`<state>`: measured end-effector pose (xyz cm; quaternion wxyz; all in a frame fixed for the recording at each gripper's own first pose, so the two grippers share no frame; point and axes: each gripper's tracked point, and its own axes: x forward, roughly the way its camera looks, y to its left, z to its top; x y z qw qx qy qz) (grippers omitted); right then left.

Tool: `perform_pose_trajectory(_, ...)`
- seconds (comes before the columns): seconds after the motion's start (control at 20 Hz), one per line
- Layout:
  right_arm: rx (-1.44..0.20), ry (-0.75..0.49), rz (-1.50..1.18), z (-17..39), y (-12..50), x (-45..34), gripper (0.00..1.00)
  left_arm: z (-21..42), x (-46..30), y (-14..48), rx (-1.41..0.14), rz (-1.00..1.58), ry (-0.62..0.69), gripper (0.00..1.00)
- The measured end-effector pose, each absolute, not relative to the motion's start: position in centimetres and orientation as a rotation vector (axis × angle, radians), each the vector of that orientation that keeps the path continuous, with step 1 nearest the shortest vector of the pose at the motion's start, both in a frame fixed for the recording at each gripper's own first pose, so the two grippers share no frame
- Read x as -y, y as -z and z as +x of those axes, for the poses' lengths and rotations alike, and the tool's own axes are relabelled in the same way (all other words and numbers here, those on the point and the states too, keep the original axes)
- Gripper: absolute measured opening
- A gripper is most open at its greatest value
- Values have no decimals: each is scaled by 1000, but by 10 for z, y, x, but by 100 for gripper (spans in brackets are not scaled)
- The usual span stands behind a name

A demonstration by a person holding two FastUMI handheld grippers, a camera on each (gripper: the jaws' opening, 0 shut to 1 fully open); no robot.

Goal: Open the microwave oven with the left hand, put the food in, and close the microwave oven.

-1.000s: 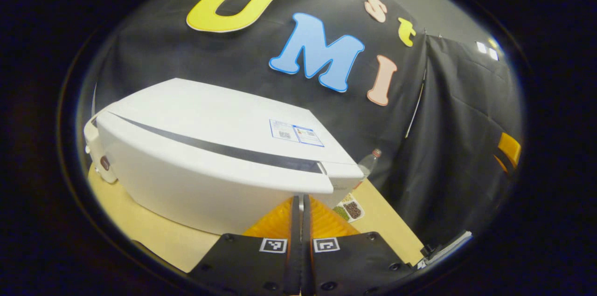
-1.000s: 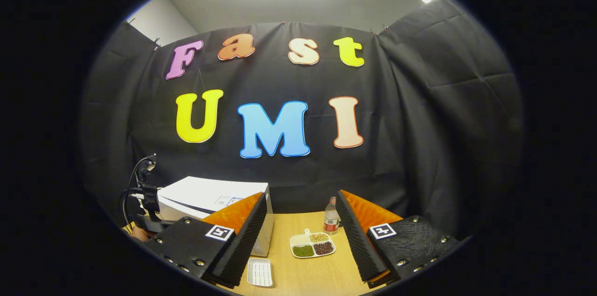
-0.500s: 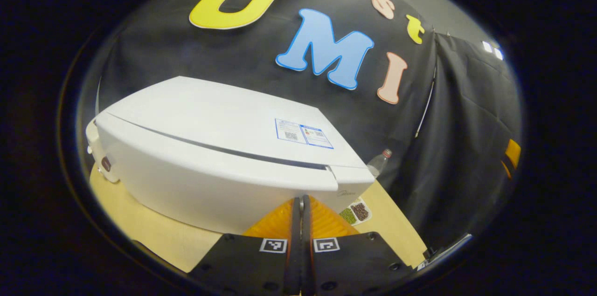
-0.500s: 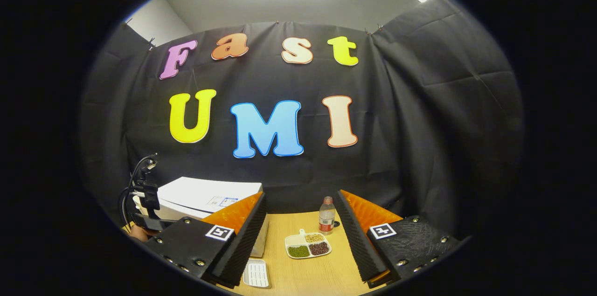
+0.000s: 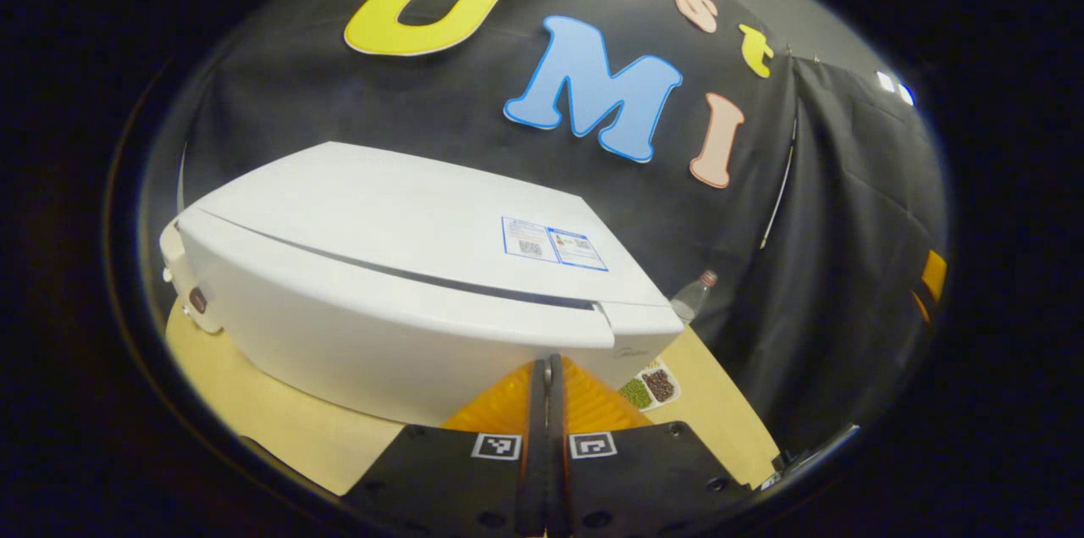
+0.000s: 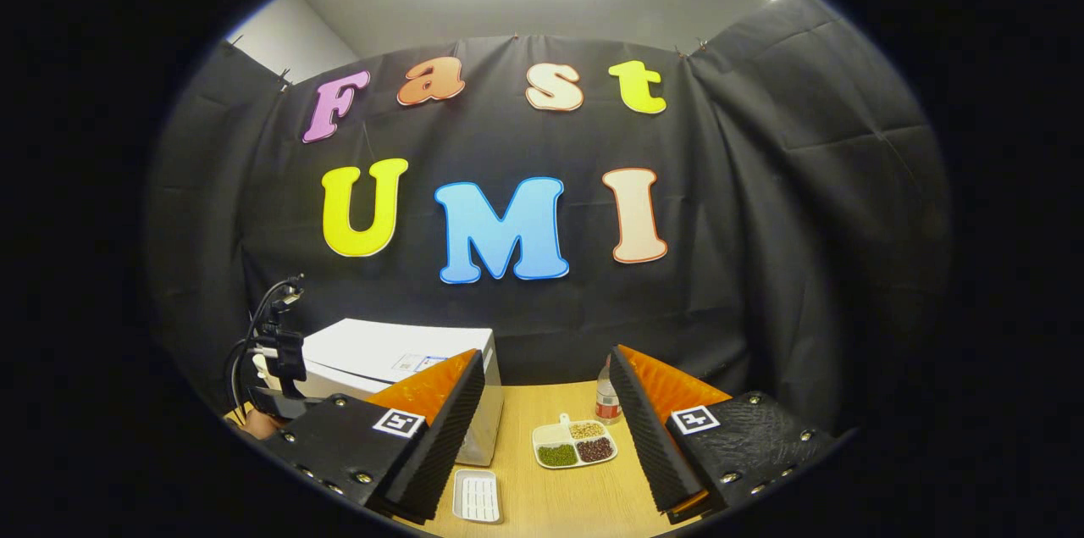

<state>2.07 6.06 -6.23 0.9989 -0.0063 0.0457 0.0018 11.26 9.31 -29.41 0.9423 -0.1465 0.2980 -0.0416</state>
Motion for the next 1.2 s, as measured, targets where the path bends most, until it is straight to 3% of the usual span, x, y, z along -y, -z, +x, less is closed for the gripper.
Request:
perform_pose_trajectory(0.25,-101,-1,14,17,63,-59,86,135,-91,300,-614,-304,93,7)
perform_pose_trajectory(0.3,-98,-3,16,16,63,-60,90,124,-91,299,-619,-293,88,6)
perform_pose_trajectory(0.55,-74,-14,5,14,55,-61,90,121,-93,281,-567,-154,110,6)
perform_pose_trajectory(0.75,-37,-27,12,22,35,-62,90,100,-102,214,-435,-12,109,6)
perform_pose_trajectory(1.0,-8,-56,17,34,2,-73,90,70,-114,74,-198,-15,53,7)
perform_pose_trajectory(1.15,18,-60,-2,35,-15,-78,90,31,-124,8,-85,-13,1,99)
perform_pose_trajectory(1.2,25,-62,-13,35,-17,-80,90,22,-127,-4,-64,-21,-10,98)
